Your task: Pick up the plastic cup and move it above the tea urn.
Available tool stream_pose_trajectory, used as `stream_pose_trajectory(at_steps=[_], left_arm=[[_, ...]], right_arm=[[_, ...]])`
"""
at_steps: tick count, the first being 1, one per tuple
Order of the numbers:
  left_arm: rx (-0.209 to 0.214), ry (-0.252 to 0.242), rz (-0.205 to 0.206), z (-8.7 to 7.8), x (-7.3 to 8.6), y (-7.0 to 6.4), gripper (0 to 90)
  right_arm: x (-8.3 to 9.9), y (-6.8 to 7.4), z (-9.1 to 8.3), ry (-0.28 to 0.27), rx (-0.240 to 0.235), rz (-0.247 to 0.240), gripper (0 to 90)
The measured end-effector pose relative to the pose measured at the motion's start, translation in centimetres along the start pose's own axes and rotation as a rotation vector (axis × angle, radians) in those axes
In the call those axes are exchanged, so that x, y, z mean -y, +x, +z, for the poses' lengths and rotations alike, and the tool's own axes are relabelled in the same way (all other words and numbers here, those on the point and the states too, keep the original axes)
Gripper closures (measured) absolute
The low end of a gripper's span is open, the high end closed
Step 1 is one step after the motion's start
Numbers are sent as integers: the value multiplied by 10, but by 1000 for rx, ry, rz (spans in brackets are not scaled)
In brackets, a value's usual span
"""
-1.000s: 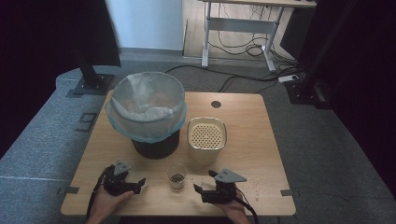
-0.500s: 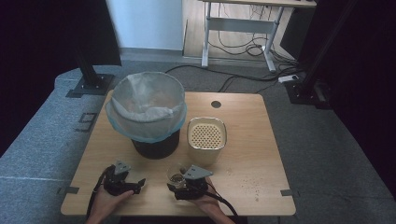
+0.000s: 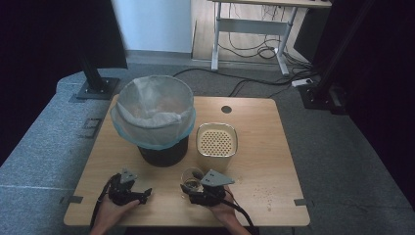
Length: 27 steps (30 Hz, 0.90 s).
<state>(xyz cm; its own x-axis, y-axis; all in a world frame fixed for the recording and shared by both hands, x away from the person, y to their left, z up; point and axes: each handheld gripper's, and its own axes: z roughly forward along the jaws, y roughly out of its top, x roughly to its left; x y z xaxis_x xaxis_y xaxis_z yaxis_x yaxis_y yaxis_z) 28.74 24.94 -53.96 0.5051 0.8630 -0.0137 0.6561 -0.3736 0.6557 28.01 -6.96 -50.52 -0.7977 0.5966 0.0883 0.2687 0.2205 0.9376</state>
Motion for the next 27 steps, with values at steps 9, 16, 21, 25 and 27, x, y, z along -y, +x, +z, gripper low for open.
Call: stream_pose_trajectory(at_steps=[9,16,21,25,27], left_arm=[[11,3,-2,0,-1,0,47],[10,7,2,2,0,0,54],[10,11,-2,3,0,0,58],[2,12,-11,4,1,1,55],[-1,11,-13,4,1,1,55]], right_arm=[[-58,-17,-68,-132,77,-30,374],[-94,-54,-91,-169,184,-21,375],[-111,-87,-88,-160,232,-1,379],[-120,-106,-81,-142,272,6,380],[-121,-109,-80,-136,280,8,380]])
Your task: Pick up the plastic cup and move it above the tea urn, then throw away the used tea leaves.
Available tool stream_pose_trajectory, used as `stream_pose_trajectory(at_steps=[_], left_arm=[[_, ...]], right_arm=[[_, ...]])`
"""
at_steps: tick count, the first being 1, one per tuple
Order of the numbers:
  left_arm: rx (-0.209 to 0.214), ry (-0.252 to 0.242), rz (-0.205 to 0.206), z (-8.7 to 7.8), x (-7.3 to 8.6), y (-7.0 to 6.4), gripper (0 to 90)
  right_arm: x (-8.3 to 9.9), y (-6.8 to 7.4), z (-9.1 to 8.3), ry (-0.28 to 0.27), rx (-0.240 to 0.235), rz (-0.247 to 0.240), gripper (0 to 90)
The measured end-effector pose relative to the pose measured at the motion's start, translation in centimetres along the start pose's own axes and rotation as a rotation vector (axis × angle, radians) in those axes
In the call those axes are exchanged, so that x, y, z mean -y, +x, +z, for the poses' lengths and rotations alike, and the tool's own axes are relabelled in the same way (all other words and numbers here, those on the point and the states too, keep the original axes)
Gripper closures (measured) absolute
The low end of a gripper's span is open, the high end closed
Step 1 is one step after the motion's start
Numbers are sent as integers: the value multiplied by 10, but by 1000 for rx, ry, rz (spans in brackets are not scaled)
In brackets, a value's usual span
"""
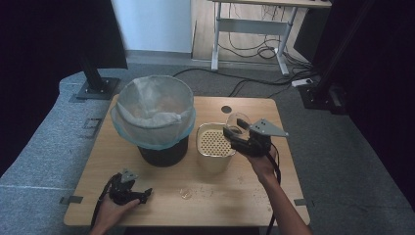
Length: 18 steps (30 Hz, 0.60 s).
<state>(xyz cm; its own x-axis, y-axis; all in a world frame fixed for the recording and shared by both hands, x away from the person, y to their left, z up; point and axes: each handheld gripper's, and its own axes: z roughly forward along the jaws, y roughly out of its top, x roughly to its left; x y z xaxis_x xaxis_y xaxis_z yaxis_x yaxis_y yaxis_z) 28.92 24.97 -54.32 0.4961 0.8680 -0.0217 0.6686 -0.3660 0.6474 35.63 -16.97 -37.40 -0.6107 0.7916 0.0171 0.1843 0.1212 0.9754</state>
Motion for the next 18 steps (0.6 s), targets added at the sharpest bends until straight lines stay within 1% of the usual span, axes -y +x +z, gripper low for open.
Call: stream_pose_trajectory(at_steps=[3,5,9,12,14,15,17,18], left_arm=[[-9,0,11,1,1,-1,53],[-9,-1,12,1,1,-2,53],[-4,0,12,1,0,-2,52],[-4,1,9,1,0,-1,52],[-4,0,6,1,0,0,53],[-4,1,6,1,0,0,54],[-4,0,6,1,0,0,54],[-4,0,6,1,0,0,54]], right_arm=[[0,-7,11,17,23,6,380],[1,-7,12,22,26,6,379],[2,-9,21,48,39,-30,377],[1,-11,23,56,46,-41,377],[1,-13,26,68,58,-60,377],[-1,-13,28,88,84,-100,377],[-2,-13,30,107,105,-148,376],[-2,-13,30,107,105,-148,376]])
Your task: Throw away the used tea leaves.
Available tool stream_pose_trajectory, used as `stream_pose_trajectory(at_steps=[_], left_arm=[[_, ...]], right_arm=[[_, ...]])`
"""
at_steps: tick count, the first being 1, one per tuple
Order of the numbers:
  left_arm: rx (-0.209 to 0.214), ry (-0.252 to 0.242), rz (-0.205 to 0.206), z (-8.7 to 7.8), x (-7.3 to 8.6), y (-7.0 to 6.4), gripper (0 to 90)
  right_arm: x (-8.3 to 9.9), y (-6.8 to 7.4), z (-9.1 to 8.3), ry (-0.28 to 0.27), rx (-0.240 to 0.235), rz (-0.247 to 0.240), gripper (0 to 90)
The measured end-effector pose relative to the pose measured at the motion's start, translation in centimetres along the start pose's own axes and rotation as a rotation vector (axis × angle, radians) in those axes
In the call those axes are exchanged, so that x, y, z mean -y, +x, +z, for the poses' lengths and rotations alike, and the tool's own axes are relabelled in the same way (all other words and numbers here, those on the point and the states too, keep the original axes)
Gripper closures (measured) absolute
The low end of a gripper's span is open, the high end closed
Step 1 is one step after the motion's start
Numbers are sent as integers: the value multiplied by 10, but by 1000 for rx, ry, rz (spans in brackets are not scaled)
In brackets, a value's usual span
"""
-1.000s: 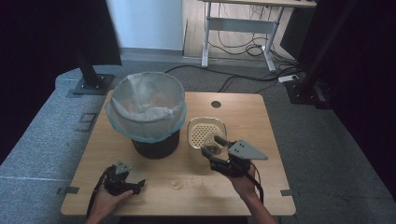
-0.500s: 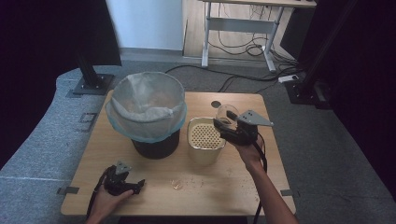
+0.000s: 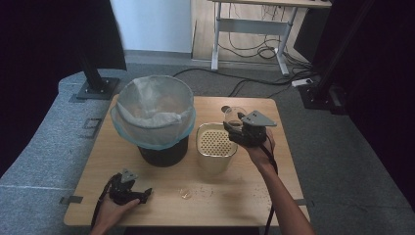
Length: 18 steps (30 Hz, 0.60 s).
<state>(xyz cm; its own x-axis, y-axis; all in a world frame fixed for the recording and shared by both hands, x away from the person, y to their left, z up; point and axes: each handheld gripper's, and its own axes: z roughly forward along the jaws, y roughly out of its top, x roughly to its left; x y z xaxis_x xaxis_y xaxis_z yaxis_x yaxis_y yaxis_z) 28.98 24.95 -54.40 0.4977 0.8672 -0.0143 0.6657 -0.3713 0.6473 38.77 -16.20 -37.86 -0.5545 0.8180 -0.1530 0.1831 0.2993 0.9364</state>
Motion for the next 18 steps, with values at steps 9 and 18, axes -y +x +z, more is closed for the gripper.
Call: stream_pose_trajectory(at_steps=[9,18], left_arm=[[0,-2,-1,0,0,2,54],[0,2,2,0,0,2,54]], right_arm=[[-9,-3,10,74,139,-356,377],[-10,12,21,171,241,-736,380]])
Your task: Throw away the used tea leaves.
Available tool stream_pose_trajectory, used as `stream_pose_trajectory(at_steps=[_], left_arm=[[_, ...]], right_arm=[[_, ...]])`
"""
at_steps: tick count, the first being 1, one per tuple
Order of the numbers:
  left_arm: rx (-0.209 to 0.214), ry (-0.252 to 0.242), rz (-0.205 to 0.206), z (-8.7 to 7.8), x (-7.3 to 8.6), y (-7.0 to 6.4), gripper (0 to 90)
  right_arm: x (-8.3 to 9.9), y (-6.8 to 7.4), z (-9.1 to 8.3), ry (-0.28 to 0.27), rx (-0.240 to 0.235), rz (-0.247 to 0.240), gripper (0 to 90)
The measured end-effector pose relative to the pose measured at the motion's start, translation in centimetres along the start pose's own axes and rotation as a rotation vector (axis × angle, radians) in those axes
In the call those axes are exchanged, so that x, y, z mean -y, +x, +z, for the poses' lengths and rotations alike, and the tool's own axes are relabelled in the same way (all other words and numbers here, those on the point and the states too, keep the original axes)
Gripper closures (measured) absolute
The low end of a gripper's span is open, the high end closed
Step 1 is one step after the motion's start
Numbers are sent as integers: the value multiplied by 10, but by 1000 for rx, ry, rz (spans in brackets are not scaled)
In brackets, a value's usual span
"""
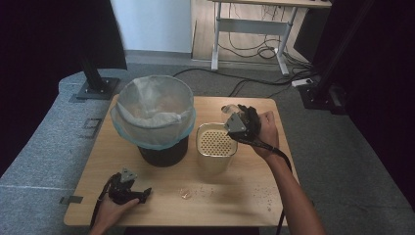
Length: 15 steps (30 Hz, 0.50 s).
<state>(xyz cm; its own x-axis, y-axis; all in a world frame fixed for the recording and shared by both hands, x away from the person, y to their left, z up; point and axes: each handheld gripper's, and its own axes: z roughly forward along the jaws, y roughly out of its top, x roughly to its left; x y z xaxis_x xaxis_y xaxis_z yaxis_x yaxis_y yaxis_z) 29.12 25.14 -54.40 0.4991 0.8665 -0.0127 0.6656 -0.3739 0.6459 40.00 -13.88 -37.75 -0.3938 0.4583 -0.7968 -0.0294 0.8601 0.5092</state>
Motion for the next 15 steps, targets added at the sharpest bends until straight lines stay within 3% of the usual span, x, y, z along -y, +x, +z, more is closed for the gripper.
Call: stream_pose_trajectory(at_steps=[1,2,3,4,5,6,9,12,13,15], left_arm=[[0,0,0,0,0,0,54],[0,0,-2,0,0,0,54],[-2,0,-1,0,0,1,54],[-2,0,-1,0,0,1,54],[-2,0,-1,0,0,1,54],[-2,1,0,0,0,1,54],[0,2,-1,0,0,1,54],[0,2,0,0,0,2,54],[0,2,0,0,0,2,54],[1,2,0,0,0,2,54]], right_arm=[[-3,3,1,5,14,-67,381],[-3,3,1,5,14,-67,381],[-6,5,2,9,34,-127,383],[-6,5,2,9,34,-127,383],[-8,8,3,22,53,-192,384],[-8,8,3,22,53,-192,384],[-10,15,5,47,100,-343,385],[-11,21,7,58,128,-438,386],[-11,27,9,77,145,-512,386],[-10,34,11,92,169,-584,385]])
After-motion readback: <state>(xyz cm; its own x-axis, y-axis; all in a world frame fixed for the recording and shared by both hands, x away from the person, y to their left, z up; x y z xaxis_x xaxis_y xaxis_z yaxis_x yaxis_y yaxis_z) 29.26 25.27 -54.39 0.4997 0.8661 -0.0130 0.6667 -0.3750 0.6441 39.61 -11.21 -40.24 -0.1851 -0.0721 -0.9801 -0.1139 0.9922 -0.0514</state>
